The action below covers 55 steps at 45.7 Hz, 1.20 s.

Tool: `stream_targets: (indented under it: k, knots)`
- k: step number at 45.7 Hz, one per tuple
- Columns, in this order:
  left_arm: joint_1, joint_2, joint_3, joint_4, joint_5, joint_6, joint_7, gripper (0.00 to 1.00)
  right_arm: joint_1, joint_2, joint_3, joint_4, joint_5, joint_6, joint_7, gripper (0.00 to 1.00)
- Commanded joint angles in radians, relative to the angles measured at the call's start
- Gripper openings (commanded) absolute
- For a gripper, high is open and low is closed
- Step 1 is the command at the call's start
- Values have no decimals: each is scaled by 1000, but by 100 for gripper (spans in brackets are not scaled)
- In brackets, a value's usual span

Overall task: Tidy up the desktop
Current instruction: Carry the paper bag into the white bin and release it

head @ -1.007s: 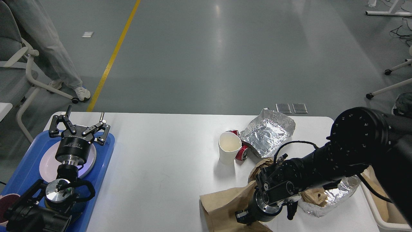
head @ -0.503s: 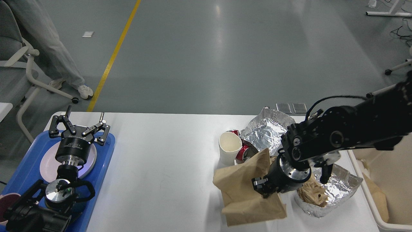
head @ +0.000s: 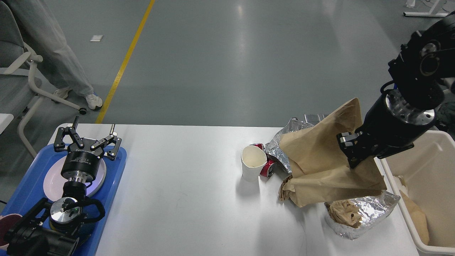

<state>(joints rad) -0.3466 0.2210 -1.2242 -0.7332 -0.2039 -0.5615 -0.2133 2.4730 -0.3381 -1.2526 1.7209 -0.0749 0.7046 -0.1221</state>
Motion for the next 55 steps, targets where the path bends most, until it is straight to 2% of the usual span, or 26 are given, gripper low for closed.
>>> stream_targets:
  k: [1,6,10,16,22,23,30,36,42,50,55]
  knots:
    - [0,0,2,0,0,0,0,96,-2,-6,-111,-20,1,-40,6,0]
    - [0,0,2,0,0,0,0,96,-17,-25,-246,-49,1,-100,6,0]
    - [0,0,2,0,0,0,0,96,-89,-116,-358,-116,-14,-181,4,0]
    - [0,0,2,0,0,0,0,96,-304,-249,-380,-288,-45,-261,-2,0]
    - [0,0,2,0,0,0,0,96,-564,-321,-320,-498,-49,-327,-2,0]
    - [0,0,2,0,0,0,0,96,-659,-347,-268,-562,-49,-371,-2,0]
    - [0,0,2,0,0,0,0,96,-988,-406,-61,-750,-51,-551,-2,0]
    - [0,0,2,0,0,0,0,96,-1244,-368,47,-947,-48,-606,-1,0]
    - [0,0,2,0,0,0,0,96,-1500,-257,166,-1182,-36,-611,-1,0]
    - [0,0,2,0,0,0,0,96,-1828,-92,334,-1573,-36,-611,-1,0]
    - [0,0,2,0,0,0,0,96,-1919,-30,366,-1675,-36,-642,-1,0]
